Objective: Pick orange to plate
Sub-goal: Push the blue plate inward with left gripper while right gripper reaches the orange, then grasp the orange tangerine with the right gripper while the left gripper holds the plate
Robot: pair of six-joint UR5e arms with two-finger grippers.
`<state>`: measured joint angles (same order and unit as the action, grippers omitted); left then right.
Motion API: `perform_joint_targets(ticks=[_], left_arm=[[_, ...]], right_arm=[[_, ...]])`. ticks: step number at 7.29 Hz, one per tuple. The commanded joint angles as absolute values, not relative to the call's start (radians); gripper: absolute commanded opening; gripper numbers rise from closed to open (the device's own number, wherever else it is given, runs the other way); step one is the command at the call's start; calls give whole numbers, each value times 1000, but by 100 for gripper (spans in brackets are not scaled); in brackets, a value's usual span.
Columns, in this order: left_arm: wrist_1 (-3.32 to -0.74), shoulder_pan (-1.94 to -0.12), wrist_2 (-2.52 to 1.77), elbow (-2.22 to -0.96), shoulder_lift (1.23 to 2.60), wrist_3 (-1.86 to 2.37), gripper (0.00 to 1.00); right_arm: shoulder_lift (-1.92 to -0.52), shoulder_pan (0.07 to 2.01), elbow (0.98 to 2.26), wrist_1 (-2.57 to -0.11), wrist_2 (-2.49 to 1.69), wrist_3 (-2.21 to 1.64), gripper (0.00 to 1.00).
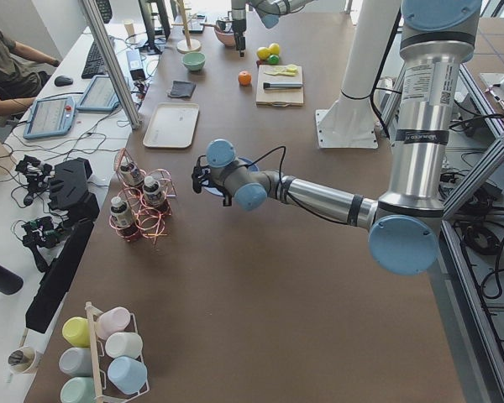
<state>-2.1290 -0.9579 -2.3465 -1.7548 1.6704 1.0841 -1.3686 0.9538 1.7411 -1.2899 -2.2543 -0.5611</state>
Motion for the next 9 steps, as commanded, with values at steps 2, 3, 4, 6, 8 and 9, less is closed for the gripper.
perform_joint_targets(ticks=[2,3,4,6,8,9], left_arm=[[-2126,-596,-2055,-1761,1866,1458,0],[-2128,-562,-2010,-1743,1888,1469,0],[-2128,-514,-1969,-1720,1932,1515,0],[-2128,-486,-1951,-1686,1999,1573,0],[-2126,-462,-1930,-1671,2031,1585,0],[-2128,-451,-1898,-1654,2060,1606,0]], right_arm=[[-1336,882,1712,-1290,-2197,-614,100],[-1336,877,1710,-1290,-2192,-615,100],[-1336,870,1710,-1290,-2192,-620,100],[-1336,864,1709,-1292,-2191,-621,100],[-1332,836,1701,-1290,-2180,-641,100],[-1295,825,1672,-1292,-2169,-644,100]])
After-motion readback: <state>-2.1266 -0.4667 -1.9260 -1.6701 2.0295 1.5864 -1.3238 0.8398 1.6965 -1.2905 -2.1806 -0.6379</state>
